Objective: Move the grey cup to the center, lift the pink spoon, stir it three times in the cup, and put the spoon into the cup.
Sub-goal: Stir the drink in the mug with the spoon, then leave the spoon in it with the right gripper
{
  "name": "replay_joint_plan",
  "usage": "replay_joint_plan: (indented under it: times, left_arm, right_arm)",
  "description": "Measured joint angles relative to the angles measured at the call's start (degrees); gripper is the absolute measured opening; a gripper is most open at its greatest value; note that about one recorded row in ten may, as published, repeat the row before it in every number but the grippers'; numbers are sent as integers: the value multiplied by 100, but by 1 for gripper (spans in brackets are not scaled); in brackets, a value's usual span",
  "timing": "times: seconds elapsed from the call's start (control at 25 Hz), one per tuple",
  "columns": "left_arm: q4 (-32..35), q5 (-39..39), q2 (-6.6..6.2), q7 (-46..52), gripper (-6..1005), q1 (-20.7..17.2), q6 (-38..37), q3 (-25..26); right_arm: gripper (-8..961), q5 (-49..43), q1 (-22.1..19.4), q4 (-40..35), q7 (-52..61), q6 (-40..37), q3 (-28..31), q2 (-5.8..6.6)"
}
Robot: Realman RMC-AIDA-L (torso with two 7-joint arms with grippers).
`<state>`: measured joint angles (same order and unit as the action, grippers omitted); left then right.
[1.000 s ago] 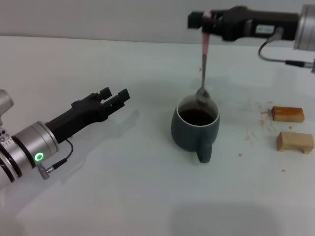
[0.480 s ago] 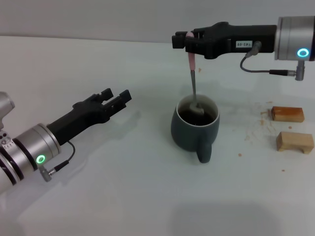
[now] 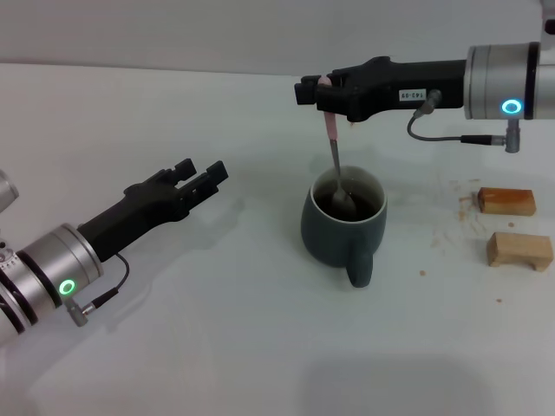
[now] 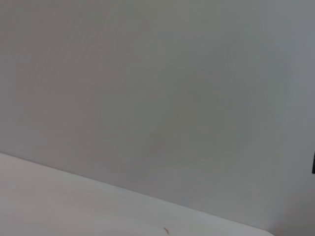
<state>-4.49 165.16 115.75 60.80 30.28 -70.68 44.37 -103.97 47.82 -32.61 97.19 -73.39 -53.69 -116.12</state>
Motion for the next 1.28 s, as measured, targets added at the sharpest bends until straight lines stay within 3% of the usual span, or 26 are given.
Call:
replay_joint_plan:
  times: [1.28]
  left_arm:
    - [7,-1,-39,-43,722,-34,-23,106]
  right_arm:
    - [86,-91,-119,220,-183,256,-90,-145]
